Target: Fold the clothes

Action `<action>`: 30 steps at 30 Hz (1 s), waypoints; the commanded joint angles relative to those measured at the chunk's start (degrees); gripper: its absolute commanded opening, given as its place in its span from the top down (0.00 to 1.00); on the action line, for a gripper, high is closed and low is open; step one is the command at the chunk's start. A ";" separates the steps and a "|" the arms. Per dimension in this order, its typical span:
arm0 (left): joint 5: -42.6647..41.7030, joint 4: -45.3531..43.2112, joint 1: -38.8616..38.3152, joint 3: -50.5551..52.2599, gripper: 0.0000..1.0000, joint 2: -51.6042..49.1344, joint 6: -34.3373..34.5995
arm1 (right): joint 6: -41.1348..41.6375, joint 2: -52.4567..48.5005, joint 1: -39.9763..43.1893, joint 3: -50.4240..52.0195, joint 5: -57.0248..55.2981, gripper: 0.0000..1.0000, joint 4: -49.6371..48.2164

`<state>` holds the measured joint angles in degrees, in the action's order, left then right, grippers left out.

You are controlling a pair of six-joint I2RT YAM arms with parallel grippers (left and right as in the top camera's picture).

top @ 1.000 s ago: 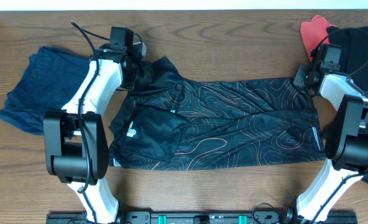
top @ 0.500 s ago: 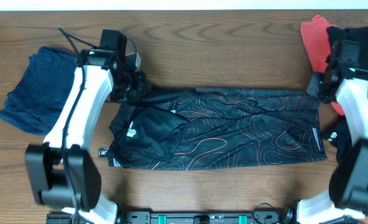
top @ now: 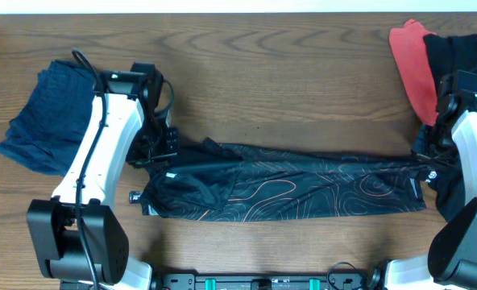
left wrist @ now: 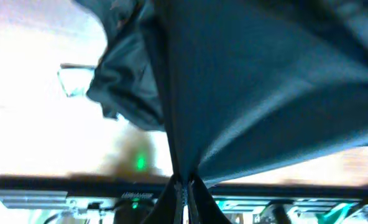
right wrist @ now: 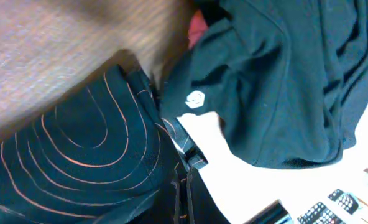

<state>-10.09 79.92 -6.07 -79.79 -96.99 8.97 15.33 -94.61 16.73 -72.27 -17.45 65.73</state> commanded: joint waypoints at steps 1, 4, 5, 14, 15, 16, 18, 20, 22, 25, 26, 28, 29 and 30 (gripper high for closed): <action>3.13 0.61 0.26 4.07 0.94 0.24 -0.15 | 1.81 0.20 1.25 0.07 -2.47 0.99 1.01; 3.32 -0.09 0.26 6.56 0.94 0.24 -0.17 | 1.79 0.20 1.22 0.22 -2.27 0.99 1.62; 3.34 -0.35 0.26 7.21 0.94 0.24 -0.17 | 1.81 0.20 1.22 0.37 -2.21 0.99 1.77; 3.32 -1.33 0.24 9.29 0.94 0.24 -0.15 | 1.84 0.20 1.22 3.30 -2.03 0.91 2.84; 3.32 -1.29 0.26 9.29 0.94 0.24 -0.17 | 1.84 0.20 1.22 3.61 -2.03 0.87 2.84; 3.32 -1.18 0.26 9.29 0.93 0.24 -0.15 | 1.84 0.20 1.27 3.80 -2.03 0.83 2.89; 3.32 -0.70 0.26 9.29 0.83 0.24 -0.15 | 1.84 0.20 1.27 4.22 -2.03 0.73 2.91; 3.30 -0.57 0.24 9.29 0.75 0.24 -0.15 | 1.84 0.20 1.29 4.61 -2.03 0.66 2.86; 3.30 -0.48 0.26 9.29 0.69 0.24 -0.15 | 1.84 0.20 1.44 4.79 -2.03 0.65 2.75; 3.30 -0.50 0.24 9.29 0.68 0.24 -0.17 | 1.81 0.20 1.49 5.05 -1.99 0.66 1.81; 3.30 -0.50 0.24 9.29 0.68 0.24 -0.15 | 1.79 0.17 1.49 5.33 -1.92 0.67 1.07; 3.28 -0.79 0.24 9.29 0.68 0.24 -0.15 | 1.22 0.17 1.49 6.51 -1.40 0.67 -0.98; 3.26 -0.98 0.24 9.29 0.68 0.24 -0.15 | 0.17 0.17 1.49 7.39 -0.79 0.67 -2.27; 3.28 -1.11 0.24 9.29 0.68 0.24 -0.15 | -1.44 0.13 1.51 8.79 0.70 0.65 -4.37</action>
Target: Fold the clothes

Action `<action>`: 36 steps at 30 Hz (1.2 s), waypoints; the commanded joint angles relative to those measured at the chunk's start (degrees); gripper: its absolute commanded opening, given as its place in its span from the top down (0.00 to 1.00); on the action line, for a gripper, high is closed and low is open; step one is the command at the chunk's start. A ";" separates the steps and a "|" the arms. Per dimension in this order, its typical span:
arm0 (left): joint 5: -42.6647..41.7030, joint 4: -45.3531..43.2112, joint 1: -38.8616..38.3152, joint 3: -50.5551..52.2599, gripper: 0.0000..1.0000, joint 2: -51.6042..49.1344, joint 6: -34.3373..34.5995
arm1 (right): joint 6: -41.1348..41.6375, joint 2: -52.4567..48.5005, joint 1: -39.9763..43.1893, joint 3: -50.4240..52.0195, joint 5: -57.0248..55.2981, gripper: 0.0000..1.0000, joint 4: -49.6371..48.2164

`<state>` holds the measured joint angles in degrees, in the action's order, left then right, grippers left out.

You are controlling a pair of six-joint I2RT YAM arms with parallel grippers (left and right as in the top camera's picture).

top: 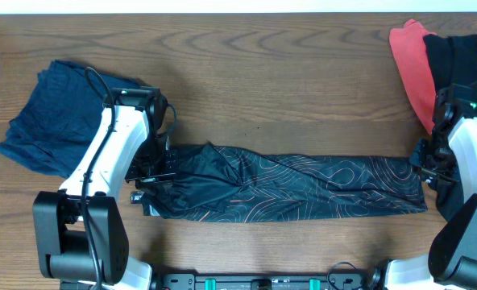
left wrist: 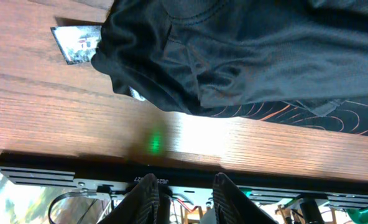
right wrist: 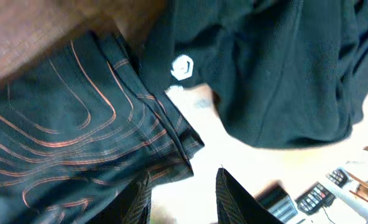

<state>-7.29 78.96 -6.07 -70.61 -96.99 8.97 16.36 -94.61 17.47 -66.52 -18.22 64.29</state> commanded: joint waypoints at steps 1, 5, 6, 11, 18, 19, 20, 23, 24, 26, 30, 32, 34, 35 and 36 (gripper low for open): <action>0.46 -0.22 0.24 0.11 0.68 0.24 -0.15 | -3.87 0.09 0.87 4.15 2.93 0.59 -4.63; 0.46 -0.39 0.24 0.11 0.68 0.24 -0.15 | -8.76 -0.33 1.66 9.16 8.22 0.36 -12.41; 0.46 -0.42 0.24 0.11 0.68 0.24 -0.15 | -8.76 -0.46 2.03 10.03 8.17 0.35 -13.62; 0.46 -0.44 0.24 0.11 0.68 0.24 -0.15 | -8.74 -0.98 3.45 12.90 8.96 0.31 -16.65; 0.46 -0.81 0.24 0.11 0.68 0.24 -0.15 | -8.79 -1.03 3.63 15.82 9.25 0.27 -19.93; 0.46 -0.81 0.24 0.11 0.68 0.24 -0.15 | -8.81 -1.03 3.63 16.61 8.98 0.28 -20.94; 0.46 -0.81 0.24 0.11 0.68 0.24 -0.15 | -9.29 -1.03 3.63 17.44 8.96 0.27 -21.92; 0.46 -0.81 0.24 0.11 0.68 0.24 -0.15 | -11.43 -1.03 3.63 20.46 8.96 0.30 -25.29; 0.46 -0.81 0.24 0.11 0.69 0.24 -0.15 | -11.63 -1.03 3.63 21.51 8.94 0.33 -26.45; 0.46 -0.81 0.24 0.11 0.68 0.24 -0.15 | -11.76 -1.03 3.63 23.12 8.98 0.37 -28.24; 0.46 -0.81 0.24 0.11 0.68 0.24 -0.15 | -11.76 -1.03 3.61 24.90 9.73 0.38 -30.21; 0.46 -0.81 0.24 0.11 0.68 0.24 -0.15 | -11.76 -1.03 3.61 25.09 9.68 0.38 -30.21; 0.46 -0.79 0.24 0.11 0.68 0.24 -0.15 | -11.78 -1.03 3.63 25.18 9.66 0.38 -30.21; 0.46 -0.79 0.24 0.11 0.69 0.24 -0.15 | -11.78 -1.03 3.63 25.24 9.66 0.39 -30.18; 0.46 -0.81 0.24 0.11 0.68 0.24 -0.15 | -11.78 -1.03 3.61 25.38 9.70 0.39 -30.18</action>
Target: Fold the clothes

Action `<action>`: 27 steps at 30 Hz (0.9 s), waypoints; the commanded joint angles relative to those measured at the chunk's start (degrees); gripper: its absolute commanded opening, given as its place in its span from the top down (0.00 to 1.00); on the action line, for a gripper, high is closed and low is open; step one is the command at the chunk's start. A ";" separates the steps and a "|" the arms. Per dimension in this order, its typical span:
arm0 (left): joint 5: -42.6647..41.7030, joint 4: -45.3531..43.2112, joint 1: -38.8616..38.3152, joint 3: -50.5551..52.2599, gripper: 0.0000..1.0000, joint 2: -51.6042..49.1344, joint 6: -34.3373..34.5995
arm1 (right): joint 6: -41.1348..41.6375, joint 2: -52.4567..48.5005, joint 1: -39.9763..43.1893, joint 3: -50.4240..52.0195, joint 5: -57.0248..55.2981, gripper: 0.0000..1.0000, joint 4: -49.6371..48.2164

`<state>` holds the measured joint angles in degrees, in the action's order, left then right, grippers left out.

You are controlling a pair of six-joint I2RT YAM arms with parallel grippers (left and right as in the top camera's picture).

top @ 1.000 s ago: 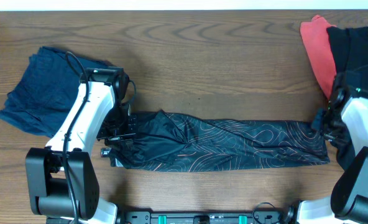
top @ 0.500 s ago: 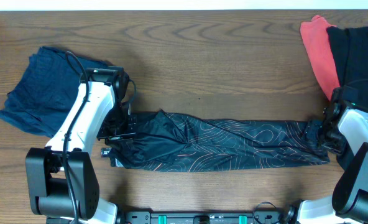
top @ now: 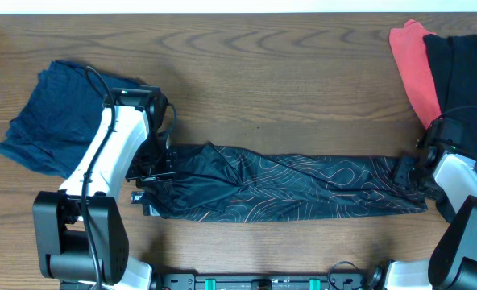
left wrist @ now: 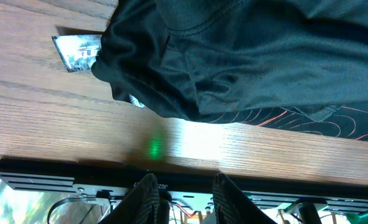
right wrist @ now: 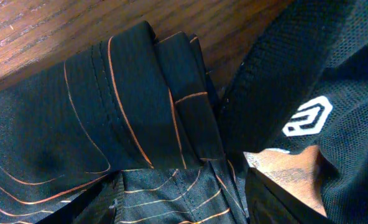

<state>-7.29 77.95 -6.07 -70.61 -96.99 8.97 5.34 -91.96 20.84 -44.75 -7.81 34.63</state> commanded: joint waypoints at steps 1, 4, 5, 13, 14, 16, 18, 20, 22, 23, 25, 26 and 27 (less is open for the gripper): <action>0.46 0.20 0.24 0.11 0.69 0.24 -0.15 | -0.76 -3.67 0.24 3.82 -0.70 0.39 -0.50; 0.42 0.17 0.24 0.11 0.68 0.24 -0.15 | -0.74 -3.67 0.24 4.28 -0.28 0.40 -0.26; 0.35 0.17 0.24 0.11 0.69 0.24 -0.15 | -0.76 -3.67 0.24 4.31 0.28 0.40 -0.28; 0.26 0.11 0.24 0.11 0.68 0.24 -0.15 | -1.62 -3.67 0.26 4.35 1.70 0.41 -0.13; 0.26 0.11 0.24 0.11 0.68 0.24 -0.15 | -1.64 -3.67 0.24 4.35 1.90 0.41 -0.09; 0.26 0.11 0.24 0.11 0.68 0.24 -0.15 | -1.64 -3.67 0.24 4.39 3.06 0.42 -0.13; 0.26 -0.04 0.24 0.11 0.68 0.24 -0.15 | -1.62 -3.67 0.24 4.42 5.99 0.46 -0.39; 0.26 -0.09 0.24 0.11 0.68 0.24 -0.15 | -1.62 -3.67 0.22 4.42 8.41 0.48 -0.63; 0.26 -0.07 0.24 0.11 0.68 0.24 -0.15 | -1.64 -3.67 0.20 4.44 8.41 0.51 -0.61; 0.26 -0.07 0.24 0.11 0.68 0.24 -0.15 | -1.64 -3.67 0.20 4.42 8.22 0.53 -0.63; 0.26 -0.07 0.24 0.11 0.68 0.24 -0.15 | -1.66 -3.67 0.20 4.42 8.00 0.57 -0.81; 0.26 -0.07 0.24 0.11 0.68 0.24 -0.15 | -1.84 -3.67 0.20 4.42 7.85 0.57 -0.85; 0.26 -0.07 0.24 0.11 0.68 0.24 -0.15 | -1.90 -3.67 0.20 4.44 7.32 0.56 -0.85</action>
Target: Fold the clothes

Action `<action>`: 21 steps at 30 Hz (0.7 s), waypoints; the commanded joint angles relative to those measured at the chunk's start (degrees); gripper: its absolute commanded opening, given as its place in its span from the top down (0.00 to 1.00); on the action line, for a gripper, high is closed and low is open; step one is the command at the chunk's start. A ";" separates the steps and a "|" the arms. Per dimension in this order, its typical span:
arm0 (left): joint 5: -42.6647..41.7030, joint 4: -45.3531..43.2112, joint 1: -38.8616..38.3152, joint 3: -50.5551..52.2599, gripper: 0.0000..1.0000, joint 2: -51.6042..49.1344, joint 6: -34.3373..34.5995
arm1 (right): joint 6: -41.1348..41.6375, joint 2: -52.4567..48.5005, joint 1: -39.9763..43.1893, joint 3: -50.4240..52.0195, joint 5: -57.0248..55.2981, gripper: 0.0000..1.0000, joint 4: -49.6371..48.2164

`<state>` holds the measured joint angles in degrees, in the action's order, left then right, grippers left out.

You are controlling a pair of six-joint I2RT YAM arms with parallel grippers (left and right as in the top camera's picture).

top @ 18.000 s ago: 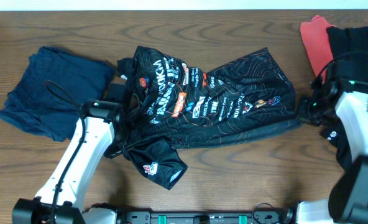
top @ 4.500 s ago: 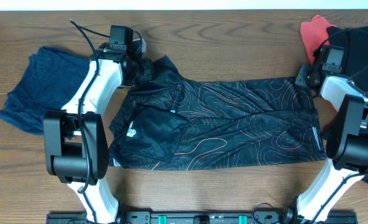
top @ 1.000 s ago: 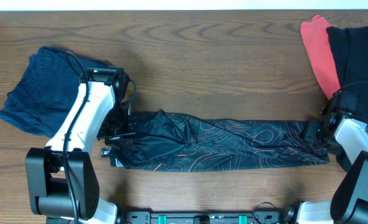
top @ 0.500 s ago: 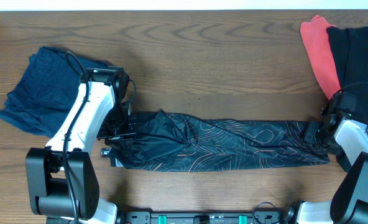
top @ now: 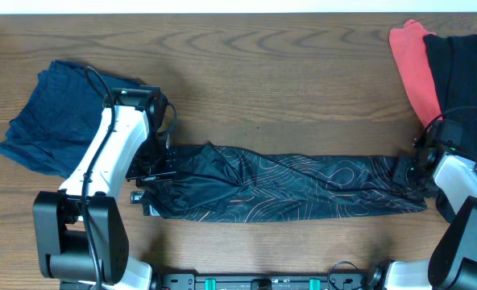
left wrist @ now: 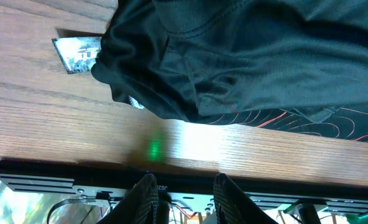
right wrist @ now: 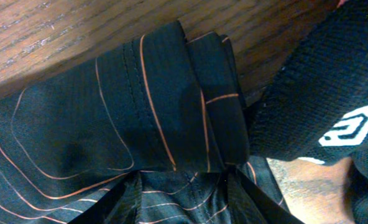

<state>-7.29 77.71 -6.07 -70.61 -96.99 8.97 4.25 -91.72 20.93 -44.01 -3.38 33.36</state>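
A dark garment with thin orange contour lines (top: 303, 193) lies as a long folded strip across the table. My left gripper (top: 152, 167) hovers at its left end. In the left wrist view the left gripper (left wrist: 185, 196) is open and empty, the cloth (left wrist: 246, 56) and its hang tag (left wrist: 78, 51) lying beyond the fingers. My right gripper (top: 410, 171) is down on the strip's right end. In the right wrist view the right gripper (right wrist: 184, 199) is open, its fingers astride bunched cloth of the hem (right wrist: 109, 118).
A dark blue garment (top: 49, 113) is piled at the left. A red garment (top: 412, 64) and a black one (top: 464, 64) lie at the back right. The black one's white-logo part (right wrist: 333, 118) touches the strip's right end.
My right gripper sits slightly further onto the strip's right end, and its fingers stand closer together around the cloth. The left gripper and the garment have not moved.
First both grippers were shut on the garment's ends, holding it stretched just over the table. Then both were open and the strip lay flat. After that my right gripper was down on the right end with its jaws wide, and now they stand narrower around the hem.
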 commanded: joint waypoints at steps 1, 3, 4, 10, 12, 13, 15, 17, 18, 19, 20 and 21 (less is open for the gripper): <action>0.26 0.17 0.24 0.11 0.68 0.24 -0.15 | -0.81 -3.91 0.11 3.67 1.36 0.51 0.50; 0.26 0.20 0.24 0.11 0.68 0.24 -0.15 | -0.76 -3.89 0.13 3.63 -2.25 0.35 0.63; 0.26 0.22 0.24 0.11 0.68 0.24 -0.15 | -0.74 -3.85 0.13 3.50 -4.13 0.33 0.63; 0.26 0.20 0.24 0.11 0.68 0.24 -0.15 | -2.71 -3.74 0.17 1.11 -5.88 0.25 1.49; 0.26 0.20 0.24 0.11 0.67 0.24 -0.15 | -5.44 -3.76 0.17 1.14 -5.84 0.27 2.08; 0.26 0.20 0.24 0.11 0.68 0.24 -0.15 | -6.43 -3.78 0.17 1.38 -5.84 0.27 1.99; 0.26 0.20 0.24 0.11 0.67 0.24 -0.11 | -7.30 -3.78 0.17 1.92 -5.88 0.28 1.99; 0.26 0.20 0.24 0.11 0.67 0.24 -0.11 | -8.28 -3.82 0.31 2.54 -5.86 0.29 1.46; 0.26 0.17 0.24 0.11 0.67 0.24 -0.13 | -9.31 -3.87 0.50 2.86 -5.84 0.30 0.90; 0.26 0.15 0.24 0.11 0.67 0.24 -0.13 | -10.19 -3.87 0.83 3.10 -5.86 0.30 0.46; 0.26 0.15 0.24 0.11 0.67 0.24 -0.13 | -10.86 -3.87 1.18 3.26 -5.86 0.29 0.02; 0.26 0.15 0.24 0.11 0.67 0.24 -0.13 | -11.54 -3.87 1.66 3.41 -5.84 0.29 -0.31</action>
<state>-7.29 77.71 -6.07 -70.61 -96.99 8.97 -2.79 -91.96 21.26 -44.71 -6.28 33.01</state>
